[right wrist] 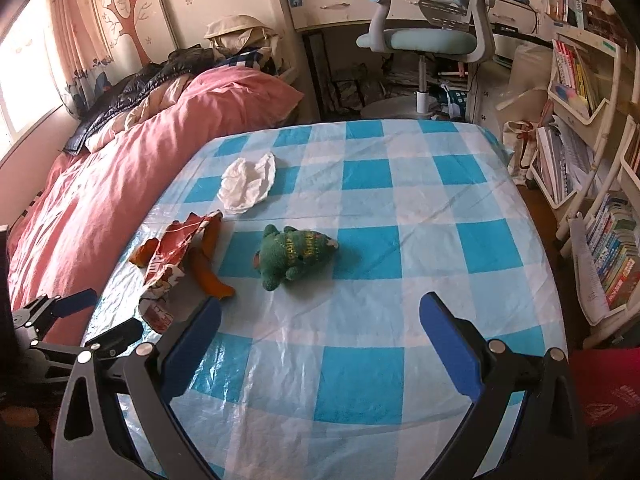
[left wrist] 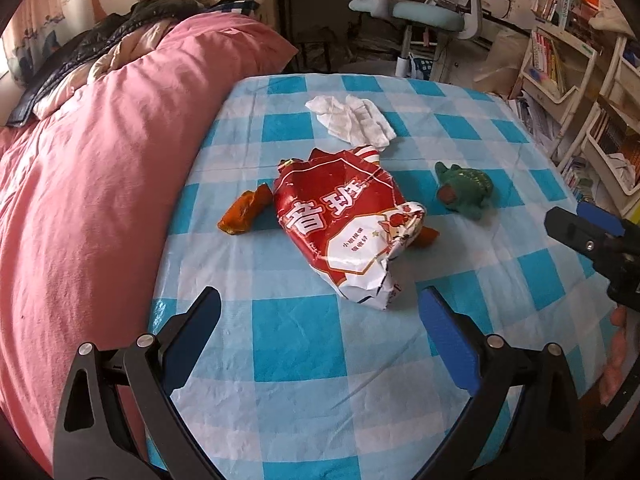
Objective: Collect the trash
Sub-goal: 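Move both tools toward the red snack bag and orange peel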
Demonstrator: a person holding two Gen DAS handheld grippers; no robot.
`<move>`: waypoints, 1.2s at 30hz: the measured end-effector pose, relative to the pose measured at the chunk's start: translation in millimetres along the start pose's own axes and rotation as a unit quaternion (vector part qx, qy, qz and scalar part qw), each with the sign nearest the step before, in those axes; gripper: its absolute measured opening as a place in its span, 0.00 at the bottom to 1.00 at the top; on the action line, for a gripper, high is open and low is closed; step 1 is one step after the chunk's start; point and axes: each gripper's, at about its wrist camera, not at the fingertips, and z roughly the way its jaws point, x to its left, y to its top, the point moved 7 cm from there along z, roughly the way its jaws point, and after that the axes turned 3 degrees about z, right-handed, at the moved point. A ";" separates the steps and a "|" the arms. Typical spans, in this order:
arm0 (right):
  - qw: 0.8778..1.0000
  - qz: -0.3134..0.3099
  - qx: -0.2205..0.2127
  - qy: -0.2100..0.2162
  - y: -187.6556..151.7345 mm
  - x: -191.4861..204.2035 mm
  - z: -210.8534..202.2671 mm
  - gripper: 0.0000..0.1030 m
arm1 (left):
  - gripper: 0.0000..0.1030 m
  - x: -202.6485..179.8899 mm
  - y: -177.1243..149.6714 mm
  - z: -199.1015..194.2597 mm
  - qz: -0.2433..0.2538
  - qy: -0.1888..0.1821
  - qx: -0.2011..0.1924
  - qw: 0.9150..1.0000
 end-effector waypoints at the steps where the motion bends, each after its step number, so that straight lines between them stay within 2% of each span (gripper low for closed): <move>1: 1.000 0.001 0.000 0.001 0.3 -0.2 0.2 0.93 | 0.93 0.7 0.3 0.0 -0.001 0.001 0.000 1.000; 14: 1.000 -0.002 0.001 -0.001 -1.3 -0.7 0.2 0.93 | 0.93 0.8 8.0 -14.6 0.012 0.019 -0.029 0.999; 36: 1.000 -0.006 0.002 -0.002 -1.1 1.0 0.5 0.93 | 0.93 -2.2 7.9 -16.0 0.019 0.019 -0.033 0.999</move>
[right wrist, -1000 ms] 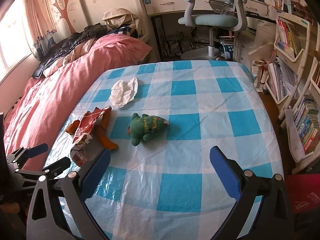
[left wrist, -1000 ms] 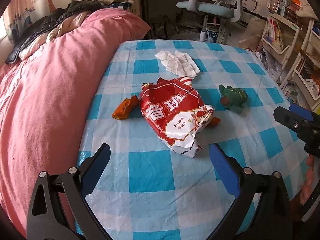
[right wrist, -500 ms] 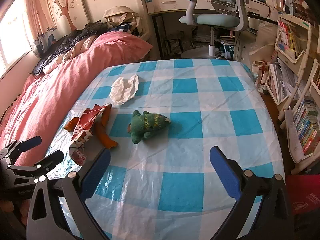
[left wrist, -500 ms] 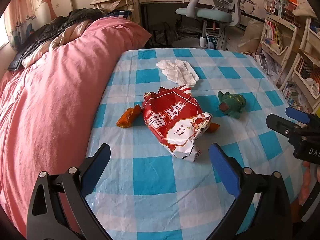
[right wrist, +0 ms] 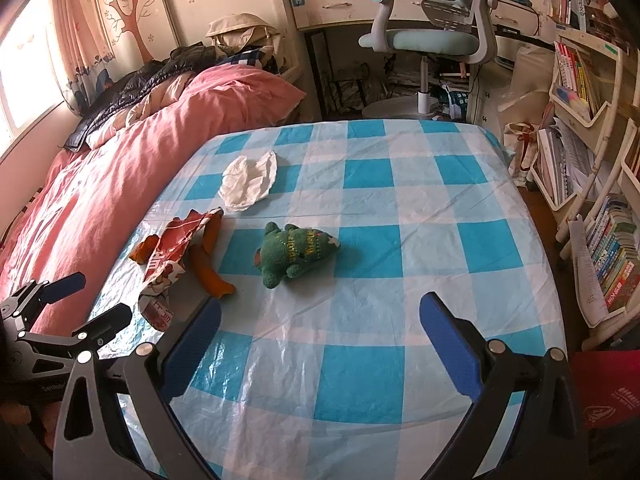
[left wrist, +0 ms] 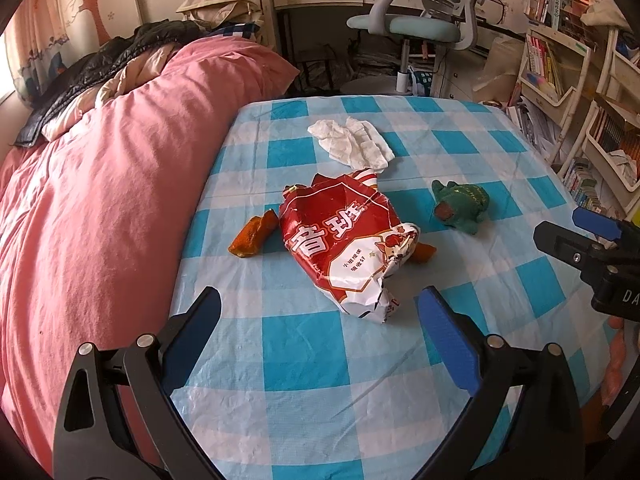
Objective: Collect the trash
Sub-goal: 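Move both tools toward the red snack bag and orange peel, then close the right gripper on an orange peel strip beside the red bag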
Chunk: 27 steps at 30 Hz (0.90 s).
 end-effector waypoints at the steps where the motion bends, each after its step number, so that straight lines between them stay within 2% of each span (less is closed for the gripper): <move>1: 1.000 0.000 0.000 0.000 0.0 -0.1 0.1 0.93 | 0.93 0.0 0.2 -0.2 0.000 0.000 0.000 1.000; 18: 1.000 0.000 0.003 -0.001 -0.5 -0.1 0.1 0.93 | 0.93 1.2 3.7 -2.4 0.003 0.006 -0.008 1.000; 21: 1.000 0.001 0.001 0.001 -1.1 0.5 0.3 0.93 | 0.91 -4.2 8.0 3.8 0.025 0.016 -0.015 0.999; 22: 1.000 0.000 0.001 0.001 -1.8 0.9 0.5 0.93 | 0.89 -7.9 10.5 7.9 0.040 0.026 -0.019 0.999; 25: 1.000 -0.004 -0.001 -0.002 -2.1 -1.3 -0.3 0.93 | 0.70 -19.6 14.1 18.6 0.070 0.022 -0.021 0.997; 27: 1.000 0.001 -0.001 -0.001 -0.8 -3.1 -0.3 0.93 | 0.40 -24.3 13.7 23.0 0.081 0.017 -0.018 0.996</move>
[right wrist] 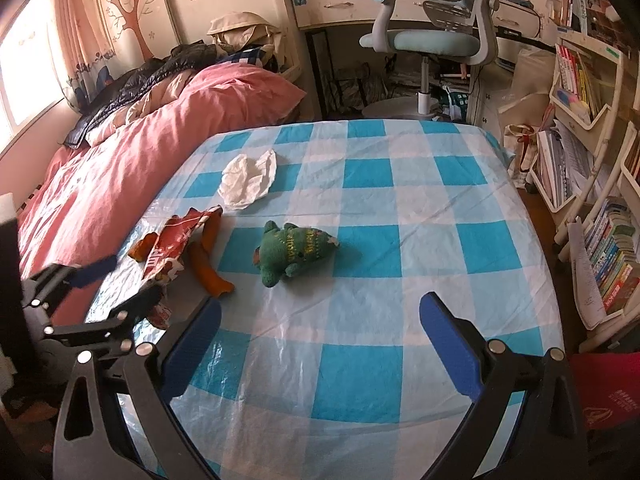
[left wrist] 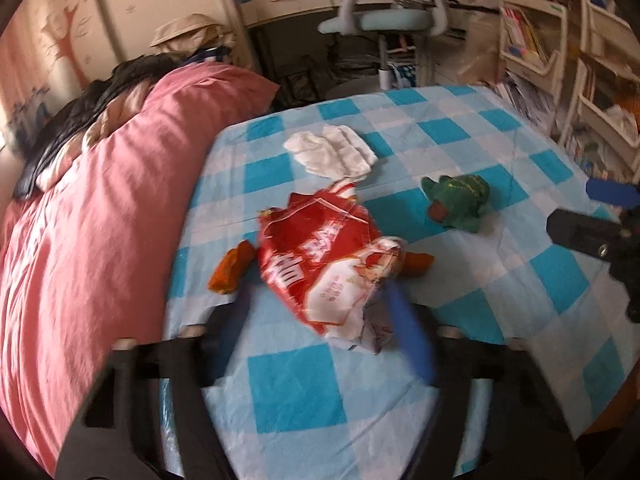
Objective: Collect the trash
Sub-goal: 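Close the right gripper on an orange peel strip beside the red bag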
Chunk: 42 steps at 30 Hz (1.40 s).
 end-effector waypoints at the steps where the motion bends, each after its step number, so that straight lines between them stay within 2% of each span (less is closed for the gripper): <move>1: 1.000 0.003 -0.001 0.001 0.7 -1.2 -0.3 0.93 | 0.30 0.3 0.5 1.8 -0.003 -0.008 0.003 1.000; 2: 1.000 0.005 -0.001 0.002 1.9 -0.9 -0.4 0.93 | 0.14 2.7 0.8 1.7 -0.012 -0.013 0.003 1.000; 4: 1.000 0.008 -0.001 0.008 2.8 -1.0 -1.2 0.93 | 0.01 13.1 3.8 -5.0 -0.044 -0.028 -0.008 0.999; 8: 1.000 0.001 0.002 0.018 1.1 6.9 -1.3 0.93 | 0.01 48.4 9.7 -37.8 -0.128 -0.058 -0.052 0.989; 10: 1.000 -0.005 0.005 0.024 -1.0 11.5 -1.1 0.93 | 0.01 67.9 5.6 -55.0 -0.173 -0.081 -0.066 0.979; 15: 0.998 -0.024 0.020 0.046 -8.5 29.1 3.4 0.93 | 0.01 104.1 -13.4 -83.0 -0.230 -0.090 -0.084 0.965; 17: 0.998 -0.034 0.023 0.055 -10.4 38.4 5.5 0.93 | 0.01 115.5 -24.1 -89.1 -0.261 -0.106 -0.083 0.956; 19: 0.996 -0.050 0.022 0.066 -10.9 50.8 6.8 0.93 | 0.01 120.6 -29.5 -90.3 -0.274 -0.115 -0.081 0.951; 22: 0.994 -0.078 0.016 0.079 -9.2 71.3 13.5 0.91 | 0.01 121.1 -29.5 -91.8 -0.270 -0.118 -0.084 0.952; 24: 0.991 -0.104 0.018 0.083 -8.7 85.4 25.5 0.77 | 0.01 117.9 -27.2 -92.2 -0.265 -0.123 -0.084 0.953; 27: 0.989 -0.121 0.032 0.080 -8.7 96.8 47.7 0.68 | 0.01 113.4 -22.9 -93.5 -0.257 -0.126 -0.085 0.954; 31: 0.988 -0.134 0.043 0.069 -5.4 102.9 71.5 0.61 | 0.01 108.5 -14.8 -92.8 -0.241 -0.127 -0.085 0.958; 34: 0.986 -0.134 0.068 0.072 -9.2 104.8 88.4 0.45 | 0.01 105.0 -9.5 -93.6 -0.229 -0.126 -0.087 0.961; 36: 0.985 -0.145 0.070 0.064 -11.0 106.8 88.8 0.30 | 0.01 103.0 -6.9 -95.0 -0.219 -0.120 -0.089 0.964; 38: 0.984 -0.150 0.076 0.065 -13.0 108.6 84.7 0.21 | 0.01 103.7 -5.1 -96.6 -0.216 -0.116 -0.090 0.965; 42: 0.983 -0.155 0.071 0.073 -16.1 106.8 66.3 0.16 | 0.01 105.7 -4.3 -99.8 -0.218 -0.115 -0.094 0.965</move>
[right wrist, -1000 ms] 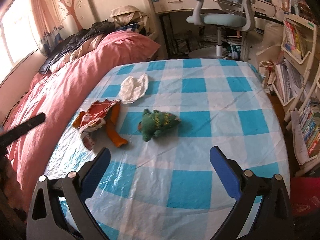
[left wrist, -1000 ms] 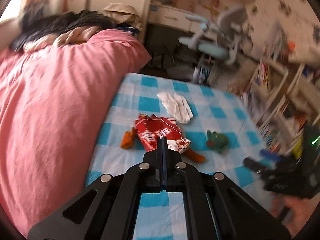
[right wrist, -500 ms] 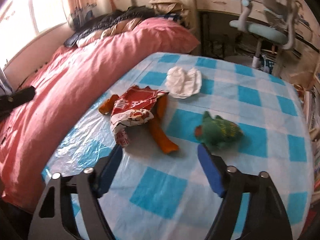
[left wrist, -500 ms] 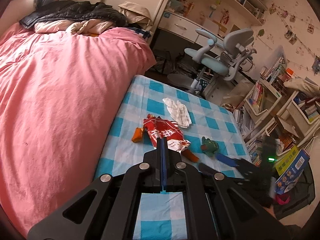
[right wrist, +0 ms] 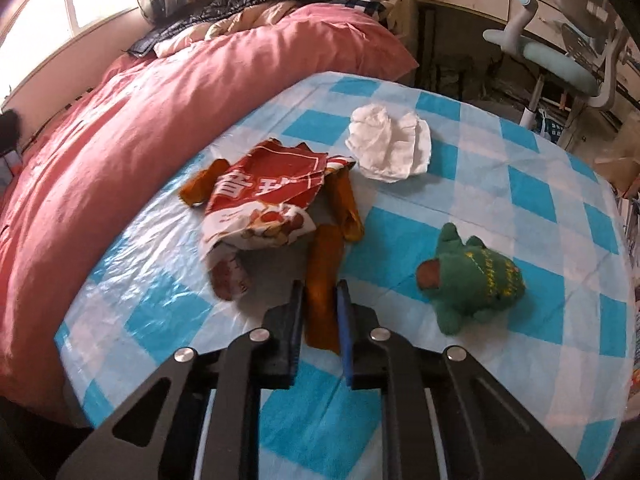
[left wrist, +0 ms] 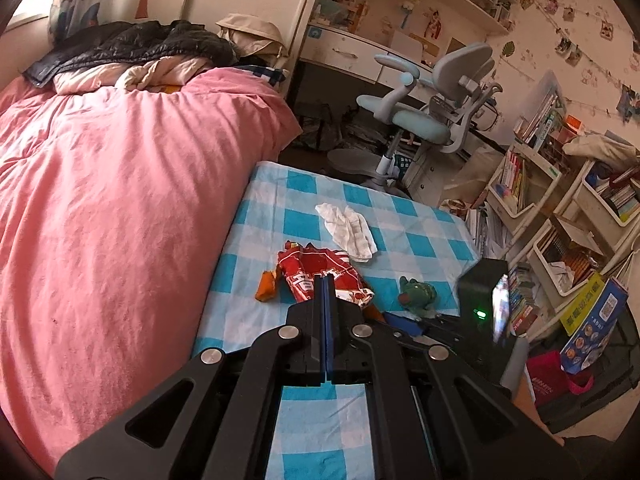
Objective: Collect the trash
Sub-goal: 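Close the right gripper on an orange peel strip beside the red bag, then carry the peel over the yellow bin and open the right gripper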
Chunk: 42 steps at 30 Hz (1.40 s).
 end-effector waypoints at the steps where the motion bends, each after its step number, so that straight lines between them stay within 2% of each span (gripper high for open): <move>1: 1.000 0.001 -0.003 0.003 -2.2 -0.4 -6.3 0.16 | 0.01 -0.2 0.6 -1.2 0.000 -0.001 -0.002 1.000; 6: 0.999 0.015 -0.020 0.024 -14.9 0.2 -37.6 0.15 | 0.01 -3.7 0.9 -8.2 0.001 -0.008 -0.012 1.000; 10: 0.998 0.032 -0.034 0.037 -29.8 2.2 -66.9 0.15 | 0.01 -13.8 -3.4 -17.3 0.006 -0.032 -0.023 0.999; 14: 0.996 0.043 -0.050 0.054 -52.6 15.3 -100.7 0.15 | 0.01 -30.7 -14.1 -28.4 0.019 -0.060 -0.031 0.998; 18: 0.995 0.045 -0.054 0.071 -84.1 35.7 -128.5 0.15 | 0.01 -49.1 -29.6 -40.8 0.039 -0.070 -0.036 0.996; 21: 0.995 0.036 -0.041 0.078 -116.7 54.0 -141.3 0.15 | 0.01 -59.6 -46.1 -50.3 0.053 -0.070 -0.032 0.996; 27: 0.996 0.022 0.018 0.084 -184.3 84.3 -142.9 0.16 | 0.01 -78.5 -83.4 -71.3 0.079 -0.073 -0.022 0.994; 31: 0.997 0.003 0.058 0.060 -215.0 91.9 -134.5 0.17 | 0.01 -83.4 -109.0 -81.5 0.077 -0.076 -0.009 0.994; 32: 0.996 0.008 0.067 0.059 -221.6 90.5 -133.2 0.26 | 0.01 -84.6 -117.7 -84.1 0.073 -0.078 -0.003 0.994; 33: 0.996 0.016 0.075 0.054 -227.3 86.9 -131.1 0.45 | 0.01 -86.2 -126.9 -86.7 0.069 -0.081 0.004 0.994; 34: 0.997 0.021 0.069 0.041 -229.7 81.9 -132.1 0.51 | 0.01 -87.4 -134.4 -88.1 0.066 -0.082 0.010 0.994; 35: 0.997 0.026 0.062 0.032 -229.3 76.3 -134.9 0.54 | 0.01 -89.4 -145.4 -90.3 0.061 -0.084 0.019 0.994; 37: 0.998 0.047 0.042 0.017 -225.8 63.5 -142.8 0.54 | 0.01 -92.0 -169.6 -94.1 0.049 -0.087 0.042 0.994; 40: 0.995 0.099 -0.016 -0.017 -215.4 35.1 -163.9 0.60 | 0.01 -98.8 -204.4 -97.6 0.041 -0.092 0.080 0.992; 42: 0.988 0.139 -0.062 -0.035 -205.3 14.9 -177.6 0.65 | 0.01 -103.0 -224.0 -97.1 0.047 -0.091 0.107 0.989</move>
